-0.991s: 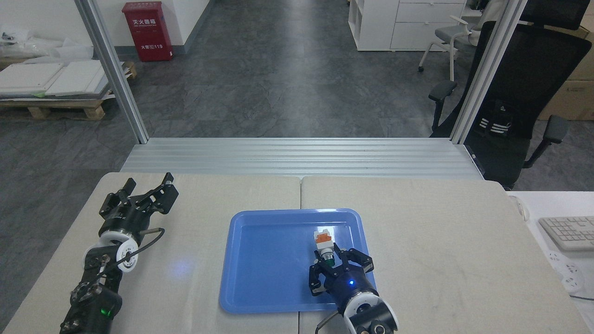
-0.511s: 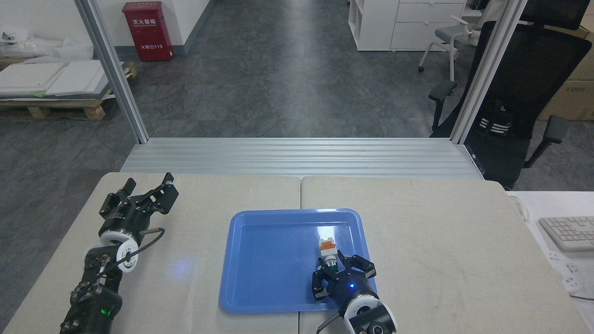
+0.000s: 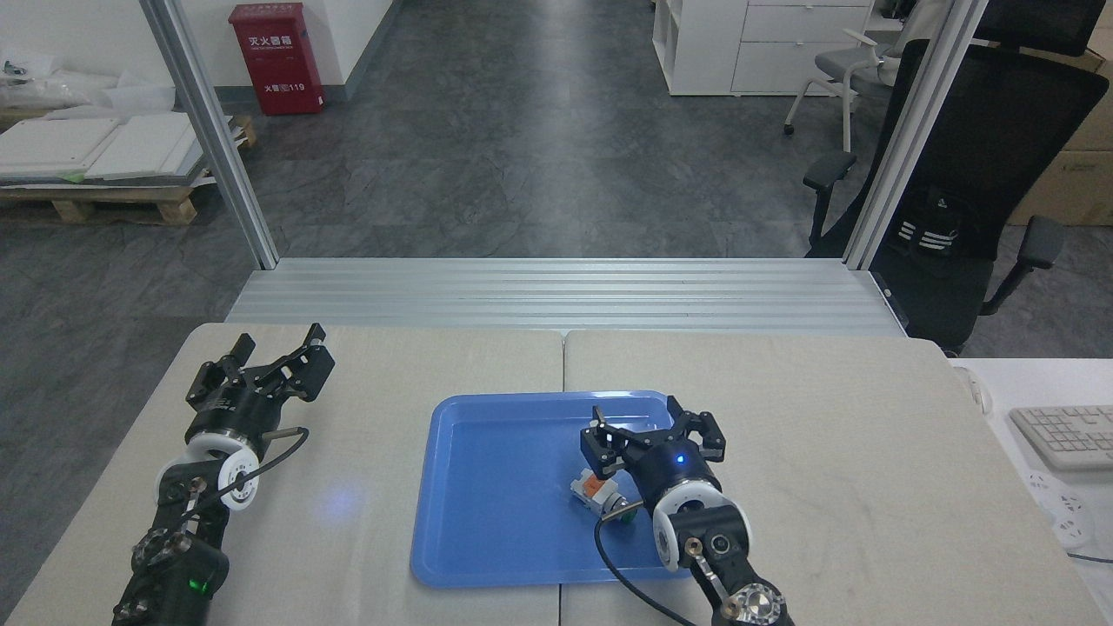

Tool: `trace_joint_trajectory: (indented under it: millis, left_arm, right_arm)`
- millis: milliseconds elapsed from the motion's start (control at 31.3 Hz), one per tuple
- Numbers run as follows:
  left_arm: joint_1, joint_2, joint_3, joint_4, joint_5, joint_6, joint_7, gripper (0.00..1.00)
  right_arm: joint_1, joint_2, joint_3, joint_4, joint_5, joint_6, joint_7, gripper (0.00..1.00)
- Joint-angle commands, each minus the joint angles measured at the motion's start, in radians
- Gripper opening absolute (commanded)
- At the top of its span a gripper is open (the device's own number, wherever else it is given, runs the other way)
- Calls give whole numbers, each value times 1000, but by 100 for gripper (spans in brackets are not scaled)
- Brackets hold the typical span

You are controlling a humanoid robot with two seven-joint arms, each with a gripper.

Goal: Pick up switch part and place in tray

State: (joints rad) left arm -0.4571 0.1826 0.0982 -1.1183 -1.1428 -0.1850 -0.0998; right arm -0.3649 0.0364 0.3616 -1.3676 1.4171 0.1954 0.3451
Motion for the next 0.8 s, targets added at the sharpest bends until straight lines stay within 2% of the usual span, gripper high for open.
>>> trace_joint_trajectory:
  millis: [0,64,128,224,320,767]
  left_arm:
    - [0,0,0,0,0,1,0,100]
    - [0,0,0,0,0,-1,0,100]
    - [0,0,0,0,0,1,0,100]
    - [0,0,0,0,0,-1,0,100]
    - [0,0,0,0,0,-1,0,100]
    - [0,0,0,0,0,-1,0,100]
  right_arm:
    - [-101,-113,-130,1,-75,-36,-101,98]
    - [-103,-197,-164,5,-128,-92,-145,98]
    - [-92,-269,-188,5,-208,-164,-199,98]
    - [-66,-341,-220,13,-291,-212,-250,98]
    - [-29,-388,-250,30,-316,-217,-255,98]
    - [8,-386,-262,27,-328,-231,-258,99]
